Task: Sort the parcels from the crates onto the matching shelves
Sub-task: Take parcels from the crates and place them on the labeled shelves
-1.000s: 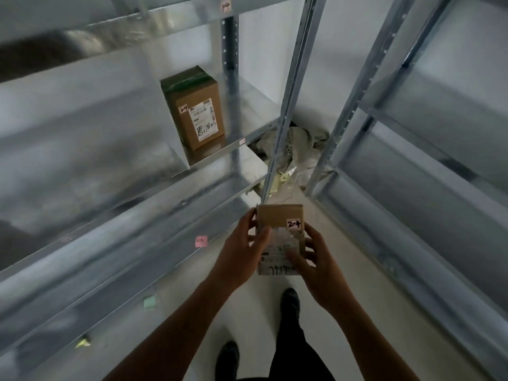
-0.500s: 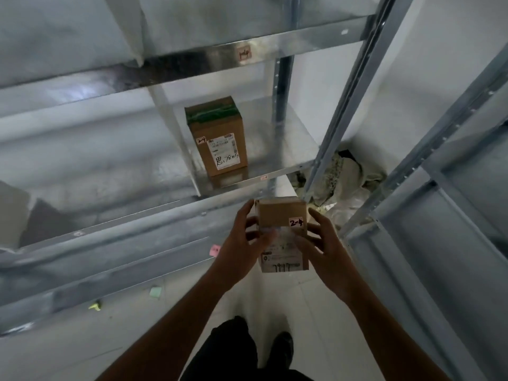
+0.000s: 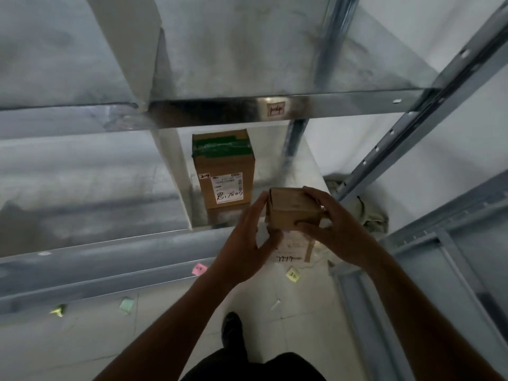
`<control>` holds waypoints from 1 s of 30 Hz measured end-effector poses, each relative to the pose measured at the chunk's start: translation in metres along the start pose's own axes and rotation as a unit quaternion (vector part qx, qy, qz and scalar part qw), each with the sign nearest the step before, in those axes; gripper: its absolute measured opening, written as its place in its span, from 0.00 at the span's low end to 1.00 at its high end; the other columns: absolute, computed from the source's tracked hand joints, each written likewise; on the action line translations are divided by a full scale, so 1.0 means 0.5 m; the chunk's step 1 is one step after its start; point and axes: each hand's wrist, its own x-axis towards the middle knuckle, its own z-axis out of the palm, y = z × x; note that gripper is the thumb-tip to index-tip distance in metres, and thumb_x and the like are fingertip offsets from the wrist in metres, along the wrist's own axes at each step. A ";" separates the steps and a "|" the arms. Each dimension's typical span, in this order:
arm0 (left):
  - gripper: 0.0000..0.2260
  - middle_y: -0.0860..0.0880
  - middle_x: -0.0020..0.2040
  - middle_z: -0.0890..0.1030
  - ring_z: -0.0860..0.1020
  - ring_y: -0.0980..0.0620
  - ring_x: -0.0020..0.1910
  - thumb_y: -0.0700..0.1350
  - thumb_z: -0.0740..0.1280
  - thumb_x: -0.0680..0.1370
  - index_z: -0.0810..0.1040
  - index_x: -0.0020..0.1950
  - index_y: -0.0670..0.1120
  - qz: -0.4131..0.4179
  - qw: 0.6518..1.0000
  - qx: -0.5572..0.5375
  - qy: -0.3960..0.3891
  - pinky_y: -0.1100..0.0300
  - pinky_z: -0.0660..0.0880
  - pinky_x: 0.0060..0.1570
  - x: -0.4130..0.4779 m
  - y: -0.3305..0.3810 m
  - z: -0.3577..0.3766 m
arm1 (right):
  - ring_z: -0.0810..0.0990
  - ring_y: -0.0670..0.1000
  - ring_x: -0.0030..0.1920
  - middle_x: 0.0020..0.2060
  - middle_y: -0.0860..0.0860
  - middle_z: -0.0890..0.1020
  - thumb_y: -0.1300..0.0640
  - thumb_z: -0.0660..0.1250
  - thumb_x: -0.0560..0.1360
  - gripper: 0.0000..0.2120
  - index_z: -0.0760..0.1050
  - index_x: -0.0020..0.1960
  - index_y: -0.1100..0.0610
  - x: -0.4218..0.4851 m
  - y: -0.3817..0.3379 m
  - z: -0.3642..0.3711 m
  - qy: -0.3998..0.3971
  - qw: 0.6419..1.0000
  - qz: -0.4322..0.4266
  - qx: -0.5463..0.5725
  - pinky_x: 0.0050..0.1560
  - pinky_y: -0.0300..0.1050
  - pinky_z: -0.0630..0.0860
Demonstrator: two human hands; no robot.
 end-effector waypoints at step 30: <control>0.34 0.47 0.79 0.65 0.59 0.41 0.79 0.69 0.45 0.77 0.62 0.80 0.55 -0.136 0.851 0.499 0.089 0.40 0.52 0.79 0.295 0.000 -0.154 | 0.68 0.58 0.76 0.78 0.56 0.61 0.51 0.74 0.78 0.42 0.51 0.82 0.50 0.355 0.134 0.033 -0.042 0.991 -0.124 0.022 0.69 0.58 0.77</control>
